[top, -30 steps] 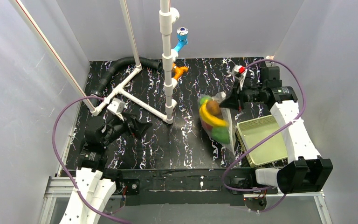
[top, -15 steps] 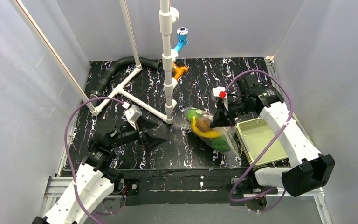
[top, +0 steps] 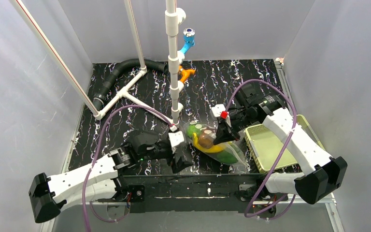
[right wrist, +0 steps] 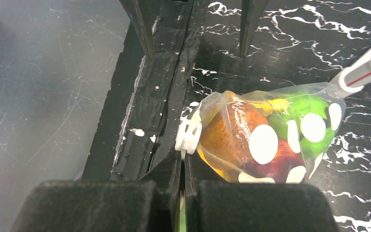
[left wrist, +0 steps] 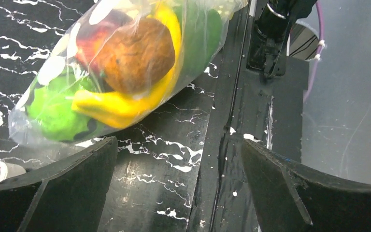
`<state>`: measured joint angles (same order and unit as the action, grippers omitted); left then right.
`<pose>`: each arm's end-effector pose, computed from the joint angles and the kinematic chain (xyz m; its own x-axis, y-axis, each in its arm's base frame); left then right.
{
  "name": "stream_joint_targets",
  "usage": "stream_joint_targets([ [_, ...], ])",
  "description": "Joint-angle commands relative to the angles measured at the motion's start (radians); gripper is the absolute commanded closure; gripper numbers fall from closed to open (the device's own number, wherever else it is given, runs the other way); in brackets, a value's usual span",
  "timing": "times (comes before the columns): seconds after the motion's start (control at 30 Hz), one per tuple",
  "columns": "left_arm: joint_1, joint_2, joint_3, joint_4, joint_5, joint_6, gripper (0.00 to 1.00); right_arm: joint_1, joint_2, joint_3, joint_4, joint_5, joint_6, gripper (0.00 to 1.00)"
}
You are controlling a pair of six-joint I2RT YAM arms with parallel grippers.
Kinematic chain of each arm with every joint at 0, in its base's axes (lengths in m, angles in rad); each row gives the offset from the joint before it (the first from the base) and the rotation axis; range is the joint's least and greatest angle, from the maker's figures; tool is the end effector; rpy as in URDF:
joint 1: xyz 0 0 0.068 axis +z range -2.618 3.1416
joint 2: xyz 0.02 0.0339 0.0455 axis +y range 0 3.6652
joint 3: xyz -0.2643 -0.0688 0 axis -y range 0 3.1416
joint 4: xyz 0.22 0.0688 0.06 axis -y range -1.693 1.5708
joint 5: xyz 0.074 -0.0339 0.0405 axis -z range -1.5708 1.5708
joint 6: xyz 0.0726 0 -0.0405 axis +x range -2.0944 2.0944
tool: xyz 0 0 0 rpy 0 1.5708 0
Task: Open the zip-top bag and remove the fake food
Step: Place the zipper food storage bag at the center of the board.
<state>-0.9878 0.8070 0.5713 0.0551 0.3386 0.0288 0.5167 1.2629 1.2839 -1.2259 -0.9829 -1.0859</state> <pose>0.0929 -0.1846 0.2858 -0.0710 0.1570 -0.9850 0.9698 0.2421 -0.0313 0.1436 0.1511 0.3233 0.0930 -0.5115 -0.8542 -0.9667 -0.2519 0.0456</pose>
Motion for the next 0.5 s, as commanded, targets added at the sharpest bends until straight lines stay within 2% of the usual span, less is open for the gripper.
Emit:
stream_joint_targets([
  [0.0,-0.086,0.024,0.003,0.121,-0.177,0.102,0.00,0.040,-0.001,-0.025,0.008,-0.035,-0.020,0.99],
  [0.47,-0.107,-0.059,-0.108,0.240,-0.254,-0.047,0.01,0.069,-0.002,-0.089,0.042,-0.031,-0.023,0.99],
])
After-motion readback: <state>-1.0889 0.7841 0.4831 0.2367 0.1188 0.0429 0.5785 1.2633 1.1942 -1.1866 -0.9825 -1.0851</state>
